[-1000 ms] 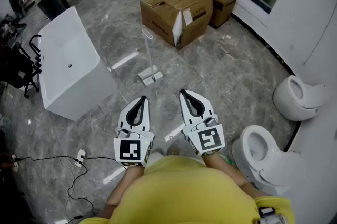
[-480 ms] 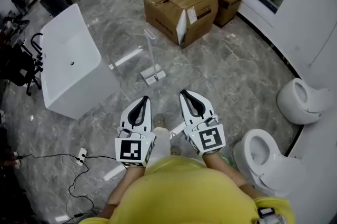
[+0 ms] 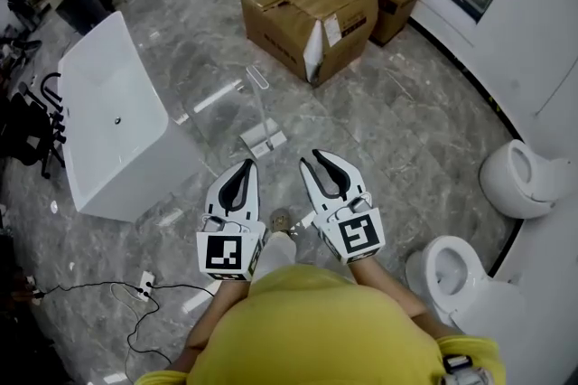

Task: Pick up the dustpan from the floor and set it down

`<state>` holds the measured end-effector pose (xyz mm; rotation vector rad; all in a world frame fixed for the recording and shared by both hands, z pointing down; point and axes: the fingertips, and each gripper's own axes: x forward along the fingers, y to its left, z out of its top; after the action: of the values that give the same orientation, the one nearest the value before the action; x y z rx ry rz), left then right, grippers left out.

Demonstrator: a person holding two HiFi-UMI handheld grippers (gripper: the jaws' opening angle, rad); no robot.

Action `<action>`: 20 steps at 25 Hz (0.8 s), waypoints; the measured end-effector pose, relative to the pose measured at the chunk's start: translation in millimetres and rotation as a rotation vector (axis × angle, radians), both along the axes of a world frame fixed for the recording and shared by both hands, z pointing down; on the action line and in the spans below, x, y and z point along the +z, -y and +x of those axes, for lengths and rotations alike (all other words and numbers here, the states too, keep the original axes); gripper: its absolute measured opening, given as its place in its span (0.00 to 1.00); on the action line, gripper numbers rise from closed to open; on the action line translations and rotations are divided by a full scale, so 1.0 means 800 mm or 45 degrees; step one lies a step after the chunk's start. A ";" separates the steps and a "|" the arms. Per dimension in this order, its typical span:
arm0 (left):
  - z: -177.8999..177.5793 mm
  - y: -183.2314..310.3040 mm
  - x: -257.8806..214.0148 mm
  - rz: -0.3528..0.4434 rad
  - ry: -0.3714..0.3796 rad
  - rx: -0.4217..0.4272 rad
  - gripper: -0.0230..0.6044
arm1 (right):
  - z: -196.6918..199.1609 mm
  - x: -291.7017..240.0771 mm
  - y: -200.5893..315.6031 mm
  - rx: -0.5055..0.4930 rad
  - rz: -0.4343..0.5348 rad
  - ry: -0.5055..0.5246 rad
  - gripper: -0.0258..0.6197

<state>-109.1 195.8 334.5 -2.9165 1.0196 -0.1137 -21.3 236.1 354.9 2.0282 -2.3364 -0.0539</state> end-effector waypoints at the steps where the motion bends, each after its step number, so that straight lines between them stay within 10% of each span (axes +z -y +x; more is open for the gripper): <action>1: 0.004 0.018 -0.001 0.001 -0.001 0.000 0.04 | 0.004 0.002 0.017 -0.004 -0.012 0.000 0.20; 20: 0.051 0.214 0.012 -0.047 -0.026 0.056 0.04 | 0.061 0.028 0.225 0.021 -0.159 0.058 0.27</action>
<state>-68.0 24.7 343.8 -2.9769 0.9659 -0.1027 27.2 55.9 377.2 2.0104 -2.2855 0.1364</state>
